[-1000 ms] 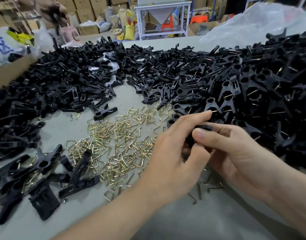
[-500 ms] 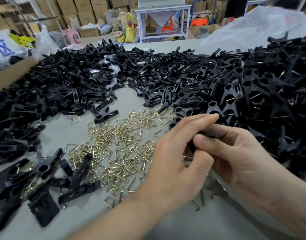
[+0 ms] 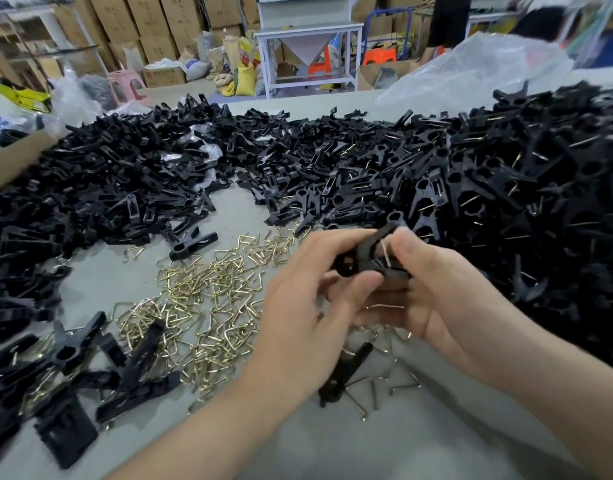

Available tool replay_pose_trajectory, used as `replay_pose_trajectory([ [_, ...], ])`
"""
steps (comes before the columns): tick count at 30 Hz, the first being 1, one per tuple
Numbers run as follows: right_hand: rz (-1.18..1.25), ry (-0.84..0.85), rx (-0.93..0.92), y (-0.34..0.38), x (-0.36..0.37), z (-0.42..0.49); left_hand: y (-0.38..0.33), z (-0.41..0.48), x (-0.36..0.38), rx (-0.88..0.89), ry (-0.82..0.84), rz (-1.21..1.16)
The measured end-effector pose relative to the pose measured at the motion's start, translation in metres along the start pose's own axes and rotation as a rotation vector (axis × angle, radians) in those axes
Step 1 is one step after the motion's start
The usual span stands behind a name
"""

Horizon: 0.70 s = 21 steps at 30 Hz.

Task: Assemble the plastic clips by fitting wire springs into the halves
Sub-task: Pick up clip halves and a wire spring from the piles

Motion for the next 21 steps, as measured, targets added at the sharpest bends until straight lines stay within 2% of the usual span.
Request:
replay_pose_trajectory([
  [1,-0.168,-0.024,-0.045,0.003,-0.002,0.0,-0.001,0.001,-0.002,0.013,-0.017,0.041],
  [3,-0.661,-0.074,-0.174,0.01,-0.004,-0.002,-0.005,0.003,-0.005,0.073,-0.036,0.165],
  [4,-0.837,-0.083,-0.226,0.014,-0.003,-0.002,-0.006,0.004,-0.006,0.081,-0.035,0.184],
  [5,-0.907,-0.082,-0.25,0.016,-0.002,-0.003,-0.006,0.005,-0.007,0.063,-0.036,0.175],
  [9,-0.794,-0.117,-0.323,0.023,-0.005,-0.005,-0.003,0.009,-0.021,-0.038,-0.048,0.005],
  [15,-0.773,-0.168,-0.369,0.033,-0.011,-0.006,-0.003,0.011,-0.019,-0.031,0.099,0.031],
  [18,-0.941,-0.315,-0.48,0.046,-0.024,-0.008,0.012,0.022,-0.034,-0.019,0.061,0.265],
  [20,-1.225,-0.515,-0.565,0.059,-0.037,-0.012,0.037,0.039,-0.062,-0.136,-0.019,0.558],
  [21,-1.387,-0.627,-0.54,0.063,-0.044,-0.013,0.054,0.046,-0.078,-0.244,-0.003,0.725],
])
Point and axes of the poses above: each hand's wrist, its own z-axis towards the middle knuckle, its own x-axis out of the palm, y = z × x, the point moved 5 cm from there along z, towards the middle knuckle, and after that the axes turned 4 degrees about z, right-handed, at the moved point
